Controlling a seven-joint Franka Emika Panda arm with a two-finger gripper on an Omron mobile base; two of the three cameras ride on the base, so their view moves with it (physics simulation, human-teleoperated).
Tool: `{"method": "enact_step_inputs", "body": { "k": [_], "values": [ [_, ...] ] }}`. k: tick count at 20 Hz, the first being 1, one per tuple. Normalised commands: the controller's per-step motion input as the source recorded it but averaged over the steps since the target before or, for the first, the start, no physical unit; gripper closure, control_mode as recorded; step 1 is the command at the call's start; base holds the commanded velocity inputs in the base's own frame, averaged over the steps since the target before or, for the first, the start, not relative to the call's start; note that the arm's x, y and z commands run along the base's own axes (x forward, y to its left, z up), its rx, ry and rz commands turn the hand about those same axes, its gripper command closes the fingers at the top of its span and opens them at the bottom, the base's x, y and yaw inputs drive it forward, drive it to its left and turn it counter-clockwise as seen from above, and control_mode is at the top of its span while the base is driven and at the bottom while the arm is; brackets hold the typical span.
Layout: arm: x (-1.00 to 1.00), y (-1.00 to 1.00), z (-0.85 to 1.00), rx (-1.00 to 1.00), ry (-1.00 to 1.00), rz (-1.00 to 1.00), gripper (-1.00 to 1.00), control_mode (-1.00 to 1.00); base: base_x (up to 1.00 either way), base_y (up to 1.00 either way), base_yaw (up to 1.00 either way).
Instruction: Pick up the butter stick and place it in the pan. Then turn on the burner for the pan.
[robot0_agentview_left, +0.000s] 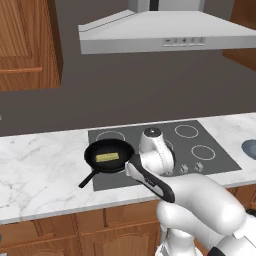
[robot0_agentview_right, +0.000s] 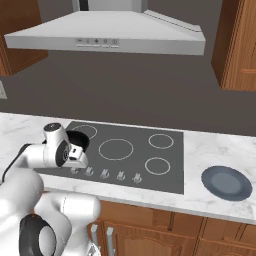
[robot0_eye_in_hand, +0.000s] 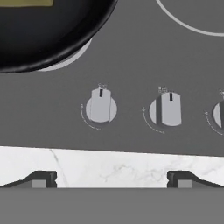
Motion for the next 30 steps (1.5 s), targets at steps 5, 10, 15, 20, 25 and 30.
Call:
{"method": "enact_step_inputs", "body": {
  "k": [5, 10, 15, 20, 25, 30],
  "values": [
    [0.11, 0.00, -0.08, 0.00, 0.00, 0.00, -1.00, -1.00, 0.00, 0.00, 0.00],
    [0.14, 0.05, -0.07, 0.00, 0.00, 0.00, -1.00, -1.00, 0.00, 0.00, 0.00],
    [0.13, 0.07, -0.07, 0.00, 0.01, 0.00, -1.00, -1.00, 0.00, 0.00, 0.00],
    [0.08, 0.04, -0.11, 0.00, 0.00, 0.00, -1.00, -1.00, 0.00, 0.00, 0.00],
    [0.01, 0.00, -0.12, 0.00, 0.00, 0.00, -1.00, -1.00, 0.00, 0.00, 0.00],
    [0.05, 0.00, -0.11, 0.00, 0.00, 0.00, -1.00, -1.00, 0.00, 0.00, 0.00]
  ]
}}
